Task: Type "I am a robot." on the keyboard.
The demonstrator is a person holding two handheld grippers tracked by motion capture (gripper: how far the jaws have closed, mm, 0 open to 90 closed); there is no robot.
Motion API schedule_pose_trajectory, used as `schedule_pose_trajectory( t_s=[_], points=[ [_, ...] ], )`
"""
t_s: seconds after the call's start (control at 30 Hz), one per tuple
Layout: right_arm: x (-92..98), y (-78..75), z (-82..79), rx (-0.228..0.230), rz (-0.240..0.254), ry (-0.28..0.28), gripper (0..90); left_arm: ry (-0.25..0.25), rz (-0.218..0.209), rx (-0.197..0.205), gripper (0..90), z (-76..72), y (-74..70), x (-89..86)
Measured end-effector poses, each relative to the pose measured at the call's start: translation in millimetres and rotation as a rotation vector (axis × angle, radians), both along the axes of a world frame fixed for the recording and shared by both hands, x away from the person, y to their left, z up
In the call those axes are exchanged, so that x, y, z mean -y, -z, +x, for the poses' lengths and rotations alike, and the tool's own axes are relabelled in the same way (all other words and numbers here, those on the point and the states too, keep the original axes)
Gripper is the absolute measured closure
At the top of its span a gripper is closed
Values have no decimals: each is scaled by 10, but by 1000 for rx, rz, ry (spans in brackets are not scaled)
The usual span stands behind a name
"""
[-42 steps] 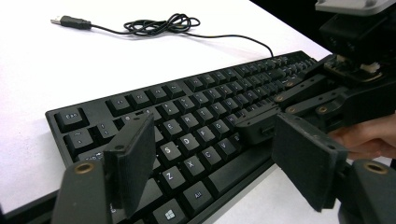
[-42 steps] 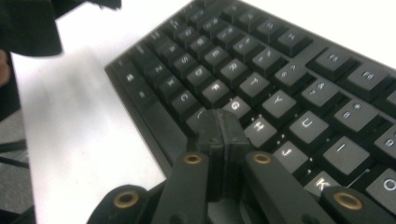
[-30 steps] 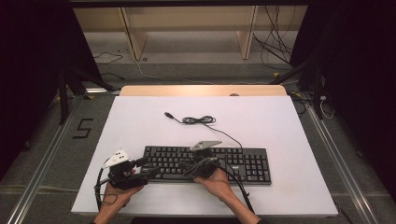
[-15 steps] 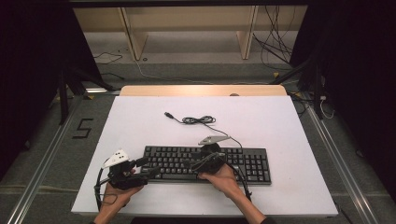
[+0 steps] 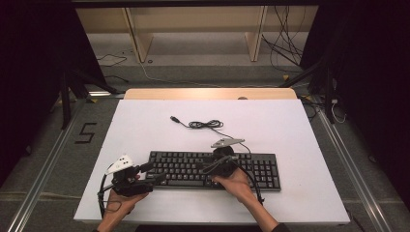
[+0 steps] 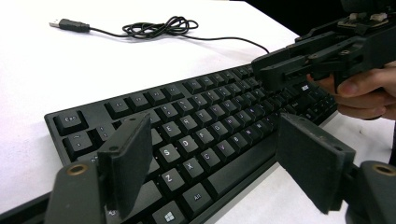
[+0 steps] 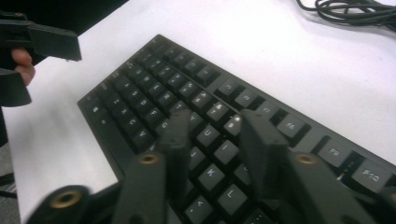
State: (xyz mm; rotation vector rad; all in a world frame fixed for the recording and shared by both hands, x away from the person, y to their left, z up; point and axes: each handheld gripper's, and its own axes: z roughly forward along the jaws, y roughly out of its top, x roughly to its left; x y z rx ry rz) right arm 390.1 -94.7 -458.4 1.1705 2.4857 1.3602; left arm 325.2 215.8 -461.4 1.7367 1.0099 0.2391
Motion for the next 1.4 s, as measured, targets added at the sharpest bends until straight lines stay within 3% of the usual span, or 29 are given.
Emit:
schedule_pose_trajectory(
  t_s=[0.23,0.4,1.23,1.4],
  points=[
    [33,15,10,4,-21,25,833,1,-3,4,263,-5,-4,0],
    [47,46,21,3,-47,32,900,2,-4,5,263,-6,-5,3],
    [9,187,40,-26,-111,42,900,3,-3,6,264,-8,-6,4],
    [-5,205,28,-12,-121,45,900,2,-4,6,264,-3,-4,-4]
  ],
)
